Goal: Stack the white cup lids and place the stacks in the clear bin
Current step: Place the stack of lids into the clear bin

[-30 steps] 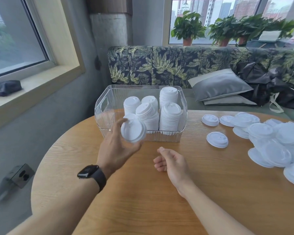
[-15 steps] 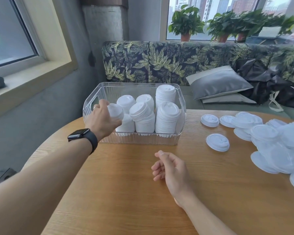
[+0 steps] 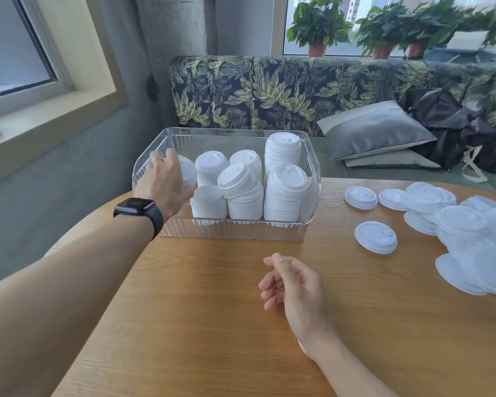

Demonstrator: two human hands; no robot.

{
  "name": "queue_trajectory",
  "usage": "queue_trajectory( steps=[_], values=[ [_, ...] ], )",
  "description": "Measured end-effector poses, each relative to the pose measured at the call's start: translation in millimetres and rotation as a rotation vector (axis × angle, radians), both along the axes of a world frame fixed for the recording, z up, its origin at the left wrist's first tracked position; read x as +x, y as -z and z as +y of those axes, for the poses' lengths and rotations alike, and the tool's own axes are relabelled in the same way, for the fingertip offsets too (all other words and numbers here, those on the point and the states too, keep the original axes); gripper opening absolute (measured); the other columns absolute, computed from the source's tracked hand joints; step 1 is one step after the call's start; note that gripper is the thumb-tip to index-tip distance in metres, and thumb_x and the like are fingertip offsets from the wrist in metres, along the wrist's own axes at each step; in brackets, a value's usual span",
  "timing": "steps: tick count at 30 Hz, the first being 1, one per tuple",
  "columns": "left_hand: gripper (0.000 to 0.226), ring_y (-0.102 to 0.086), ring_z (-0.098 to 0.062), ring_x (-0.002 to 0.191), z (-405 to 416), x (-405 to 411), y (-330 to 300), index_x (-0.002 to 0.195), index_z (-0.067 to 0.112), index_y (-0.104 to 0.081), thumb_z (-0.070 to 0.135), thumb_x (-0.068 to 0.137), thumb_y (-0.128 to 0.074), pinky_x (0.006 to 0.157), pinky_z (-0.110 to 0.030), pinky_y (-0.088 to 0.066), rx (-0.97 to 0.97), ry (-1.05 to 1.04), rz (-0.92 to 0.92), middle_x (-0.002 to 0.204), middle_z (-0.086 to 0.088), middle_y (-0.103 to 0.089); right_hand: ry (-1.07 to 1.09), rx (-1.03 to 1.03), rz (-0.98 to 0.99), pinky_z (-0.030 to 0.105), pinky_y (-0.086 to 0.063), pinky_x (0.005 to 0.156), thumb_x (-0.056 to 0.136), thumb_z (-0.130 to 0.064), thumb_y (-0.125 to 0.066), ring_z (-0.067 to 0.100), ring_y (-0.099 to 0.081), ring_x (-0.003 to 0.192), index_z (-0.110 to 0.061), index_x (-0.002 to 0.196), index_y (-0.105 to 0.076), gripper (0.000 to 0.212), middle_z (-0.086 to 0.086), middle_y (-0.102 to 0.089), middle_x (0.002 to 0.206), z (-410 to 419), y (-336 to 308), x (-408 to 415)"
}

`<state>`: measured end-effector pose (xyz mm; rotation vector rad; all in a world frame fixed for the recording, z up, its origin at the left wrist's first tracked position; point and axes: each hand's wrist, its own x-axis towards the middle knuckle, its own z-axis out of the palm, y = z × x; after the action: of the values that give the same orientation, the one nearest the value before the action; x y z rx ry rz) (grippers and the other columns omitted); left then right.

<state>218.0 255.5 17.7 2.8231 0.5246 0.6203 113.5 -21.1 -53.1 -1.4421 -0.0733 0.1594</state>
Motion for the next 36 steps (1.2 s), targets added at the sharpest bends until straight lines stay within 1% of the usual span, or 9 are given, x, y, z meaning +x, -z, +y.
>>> queue_trajectory(
  steps=[4,7,11,15,21,25,32,34,36],
  values=[
    [0.05,-0.059,-0.042,0.105,8.5,0.2,-9.9,0.115,0.006,-0.045,0.029,0.084,-0.077,0.074,-0.048,-0.048,0.185,0.058,0.072,0.115,-0.021,-0.053,0.001,0.008,-0.002,0.031,-0.051,0.05,0.103,-0.03,-0.058,0.024,-0.063,0.062,-0.007,0.098,-0.074,0.028,0.013,-0.07,0.071,-0.3,0.3,0.0],
    [0.047,-0.057,-0.036,0.09,10.5,0.7,-9.3,0.107,0.008,-0.042,0.029,0.085,-0.078,0.071,-0.042,-0.046,0.316,0.108,0.142,0.104,-0.017,-0.054,0.001,0.024,0.013,0.03,-0.051,0.049,0.103,-0.029,-0.058,0.023,-0.062,0.061,-0.006,0.098,-0.073,0.028,0.013,-0.069,0.07,-0.2,0.2,0.2],
    [0.052,-0.064,-0.032,0.095,12.8,5.8,-0.9,0.111,0.011,-0.042,0.041,0.085,-0.077,0.092,-0.04,-0.047,0.54,0.093,0.237,0.106,-0.013,-0.062,-0.001,0.032,0.019,0.03,-0.05,0.049,0.103,-0.028,-0.058,0.023,-0.061,0.061,-0.005,0.098,-0.073,0.028,0.012,-0.069,0.07,-0.4,0.7,0.1],
    [0.055,-0.062,-0.029,0.103,16.3,13.0,6.5,0.113,0.014,-0.043,0.051,0.085,-0.073,0.098,-0.04,-0.043,0.682,0.052,0.283,0.108,-0.008,-0.067,-0.003,0.035,0.012,0.03,-0.05,0.048,0.103,-0.027,-0.058,0.023,-0.061,0.061,-0.006,0.097,-0.073,0.027,0.012,-0.069,0.069,-0.1,1.4,0.5],
    [0.057,-0.053,-0.024,0.1,23.1,24.3,12.1,0.102,0.019,-0.035,0.068,0.088,-0.06,0.097,-0.039,-0.038,0.769,0.045,0.367,0.093,0.001,-0.07,-0.008,0.048,0.002,0.031,-0.05,0.049,0.1,-0.031,-0.06,0.022,-0.062,0.061,-0.008,0.096,-0.075,0.028,0.013,-0.069,0.07,-1.8,2.1,0.6],
    [0.06,-0.056,-0.025,0.108,27.9,31.1,11.9,0.109,0.018,-0.04,0.073,0.09,-0.054,0.101,-0.04,-0.032,0.78,0.055,0.369,0.099,-0.002,-0.071,-0.013,0.055,-0.01,0.031,-0.05,0.05,0.096,-0.043,-0.067,0.022,-0.062,0.061,-0.014,0.09,-0.077,0.03,0.014,-0.069,0.07,-0.6,2.0,1.3],
    [0.068,-0.058,-0.024,0.107,25.2,35.7,11.4,0.112,0.016,-0.041,0.08,0.09,-0.046,0.1,-0.039,-0.034,0.794,0.017,0.365,0.103,-0.002,-0.072,-0.017,0.053,-0.018,0.03,-0.05,0.049,0.089,-0.042,-0.062,0.022,-0.063,0.061,-0.02,0.087,-0.078,0.027,0.014,-0.069,0.069,-1.1,1.7,0.8],
    [0.066,-0.057,-0.023,0.11,23.3,36.1,16.7,0.112,0.015,-0.043,0.078,0.092,-0.044,0.104,-0.039,-0.033,0.79,-0.006,0.38,0.106,-0.001,-0.07,-0.017,0.045,-0.018,0.031,-0.05,0.049,0.088,-0.043,-0.062,0.022,-0.063,0.061,-0.021,0.087,-0.078,0.026,0.014,-0.069,0.069,-0.9,1.5,1.0],
    [0.071,-0.053,-0.025,0.12,23.3,35.1,22.1,0.117,0.012,-0.044,0.078,0.092,-0.042,0.114,-0.043,-0.028,0.795,-0.027,0.414,0.114,-0.002,-0.068,-0.018,0.042,-0.019,0.03,-0.05,0.049,0.088,-0.042,-0.062,0.022,-0.063,0.061,-0.019,0.088,-0.077,0.028,0.014,-0.069,0.069,-1.0,1.2,1.3]
  ],
)
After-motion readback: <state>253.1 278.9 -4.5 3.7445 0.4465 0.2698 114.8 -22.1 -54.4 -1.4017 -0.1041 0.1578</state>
